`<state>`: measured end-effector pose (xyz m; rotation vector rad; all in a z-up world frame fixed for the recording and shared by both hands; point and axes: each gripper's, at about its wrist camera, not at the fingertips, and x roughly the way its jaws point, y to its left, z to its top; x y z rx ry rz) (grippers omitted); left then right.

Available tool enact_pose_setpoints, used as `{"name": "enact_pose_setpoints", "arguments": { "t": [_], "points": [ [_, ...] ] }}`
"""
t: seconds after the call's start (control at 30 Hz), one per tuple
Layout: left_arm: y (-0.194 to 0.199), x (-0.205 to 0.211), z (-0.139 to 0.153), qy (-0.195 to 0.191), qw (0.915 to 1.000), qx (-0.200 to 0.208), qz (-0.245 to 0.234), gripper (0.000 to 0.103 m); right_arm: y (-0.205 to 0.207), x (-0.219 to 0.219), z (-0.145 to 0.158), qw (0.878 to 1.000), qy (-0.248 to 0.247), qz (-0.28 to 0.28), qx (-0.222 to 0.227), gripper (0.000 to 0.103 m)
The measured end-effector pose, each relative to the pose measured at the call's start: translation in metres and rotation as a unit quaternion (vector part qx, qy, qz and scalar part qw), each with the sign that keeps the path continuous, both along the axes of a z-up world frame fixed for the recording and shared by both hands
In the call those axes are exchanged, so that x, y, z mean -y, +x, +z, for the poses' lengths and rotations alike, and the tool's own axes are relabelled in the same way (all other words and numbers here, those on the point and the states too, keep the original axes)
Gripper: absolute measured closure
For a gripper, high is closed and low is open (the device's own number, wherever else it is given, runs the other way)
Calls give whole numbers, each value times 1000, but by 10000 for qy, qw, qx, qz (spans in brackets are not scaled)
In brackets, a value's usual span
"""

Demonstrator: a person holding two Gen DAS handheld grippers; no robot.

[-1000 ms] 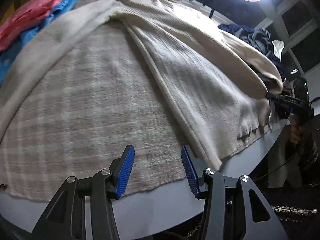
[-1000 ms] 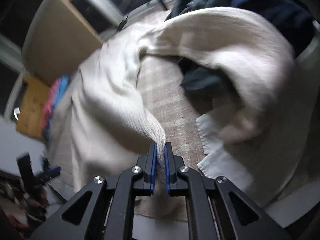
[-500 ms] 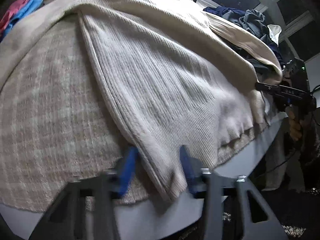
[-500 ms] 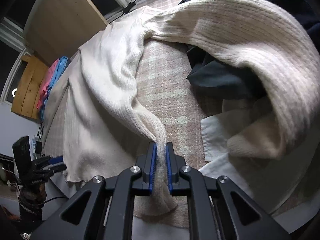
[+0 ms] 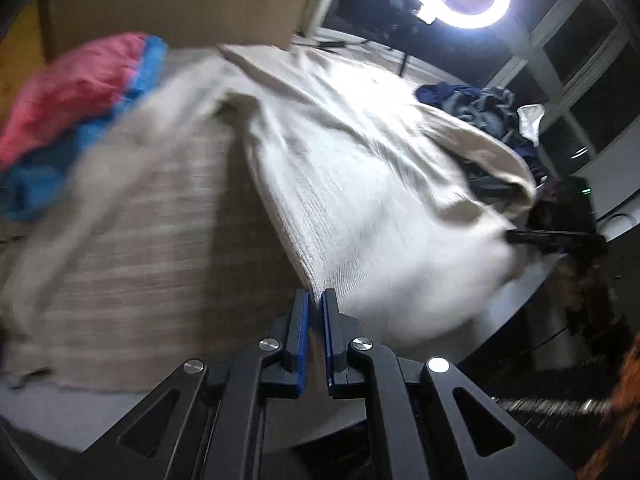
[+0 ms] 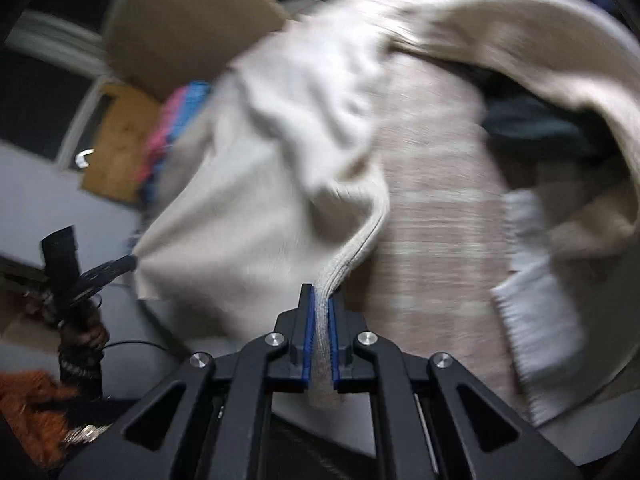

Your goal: Fold clothes

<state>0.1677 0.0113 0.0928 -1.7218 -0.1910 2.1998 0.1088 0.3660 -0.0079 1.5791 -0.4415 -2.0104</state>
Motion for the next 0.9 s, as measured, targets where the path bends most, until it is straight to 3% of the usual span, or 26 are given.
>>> {"name": "enact_pose_setpoints", "arguments": {
  "t": [0.13,0.23,0.33,0.47,0.6,0.8,0.9],
  "points": [
    [6,23,-6,-319,9994,135,89,103,8,26,-31,9954,875,288,269,96],
    [7,32,-11,-376,9991,190,104,103,7,26,-46,9941,961,205,461,96],
    [4,32,0,-297,9995,51,74,102,6,28,-42,9924,970,436,622,91],
    [-4,16,25,-348,9989,-287,-136,100,-20,2,-5,9956,936,-67,-74,68],
    [-23,-36,32,-140,9958,-513,-745,91,-89,-17,2,9954,449,-696,-472,67],
    [-42,-91,6,-52,9920,-286,-1228,91,-196,7,-48,9949,579,-809,-143,67],
    [-44,-96,-9,-126,9920,-101,-1255,92,-226,2,-53,9951,260,-957,-22,66]
  ]
}}
